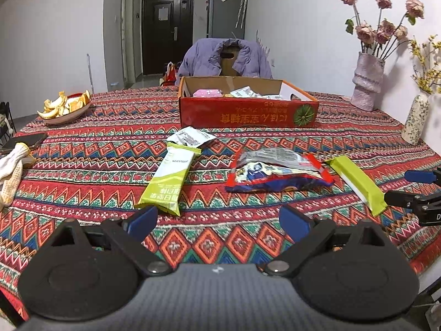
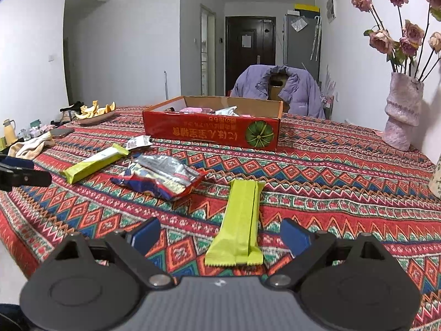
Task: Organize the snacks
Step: 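Grasp a white packet with the left tool while the right grasps a yellow-green bar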
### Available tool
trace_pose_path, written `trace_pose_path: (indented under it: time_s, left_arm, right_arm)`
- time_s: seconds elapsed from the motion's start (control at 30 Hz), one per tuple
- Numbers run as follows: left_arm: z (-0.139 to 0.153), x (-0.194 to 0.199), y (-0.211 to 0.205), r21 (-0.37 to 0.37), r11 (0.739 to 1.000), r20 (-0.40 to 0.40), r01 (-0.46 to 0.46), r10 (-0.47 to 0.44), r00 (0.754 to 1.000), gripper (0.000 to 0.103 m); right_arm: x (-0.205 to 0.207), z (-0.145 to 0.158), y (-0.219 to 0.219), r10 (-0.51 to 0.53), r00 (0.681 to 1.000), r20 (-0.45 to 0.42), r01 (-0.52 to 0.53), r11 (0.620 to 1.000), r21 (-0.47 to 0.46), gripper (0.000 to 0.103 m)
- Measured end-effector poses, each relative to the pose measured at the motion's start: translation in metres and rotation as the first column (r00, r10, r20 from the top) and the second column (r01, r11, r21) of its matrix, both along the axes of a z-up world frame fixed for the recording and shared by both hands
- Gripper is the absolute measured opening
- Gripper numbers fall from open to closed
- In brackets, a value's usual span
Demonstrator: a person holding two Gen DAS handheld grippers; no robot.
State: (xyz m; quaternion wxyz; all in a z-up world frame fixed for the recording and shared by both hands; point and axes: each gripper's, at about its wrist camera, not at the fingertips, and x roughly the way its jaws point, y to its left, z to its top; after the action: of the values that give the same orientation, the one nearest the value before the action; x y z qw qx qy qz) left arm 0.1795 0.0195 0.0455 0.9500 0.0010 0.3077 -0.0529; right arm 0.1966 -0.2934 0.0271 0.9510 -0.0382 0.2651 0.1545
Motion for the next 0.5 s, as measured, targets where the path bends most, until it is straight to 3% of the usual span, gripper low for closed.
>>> trace_pose_path:
  time_s: [0.2, 0.37, 0.4, 0.5]
  left_arm:
    - [-0.005, 0.042, 0.009, -0.022, 1.0, -0.041, -0.02, 0.019, 0.999, 0.097]
    - [-0.005, 0.088, 0.013, -0.043, 0.999, -0.056, -0.024, 0.021, 0.998, 0.097]
    - [-0.006, 0.099, 0.013, -0.047, 0.999, -0.057, -0.025, 0.023, 0.998, 0.097]
    - [-0.009, 0.142, 0.021, -0.092, 0.993, -0.109, -0.08, 0.07, 0.992, 0.097]
  right_arm:
    - [0.033, -0.005, 0.01, 0.002, 0.999, -0.054, -0.003, 1.0, -0.007, 0.091]
    - [0.067, -0.02, 0.014, -0.033, 0.992, -0.124, 0.029, 0.999, -0.031, 0.058]
    - [0.074, -0.023, 0.012, -0.051, 0.989, -0.135, 0.048, 0.998, -0.028, 0.057]
    - [0.093, -0.033, 0.005, -0.105, 0.982, -0.154, 0.104, 0.994, -0.013, 0.037]
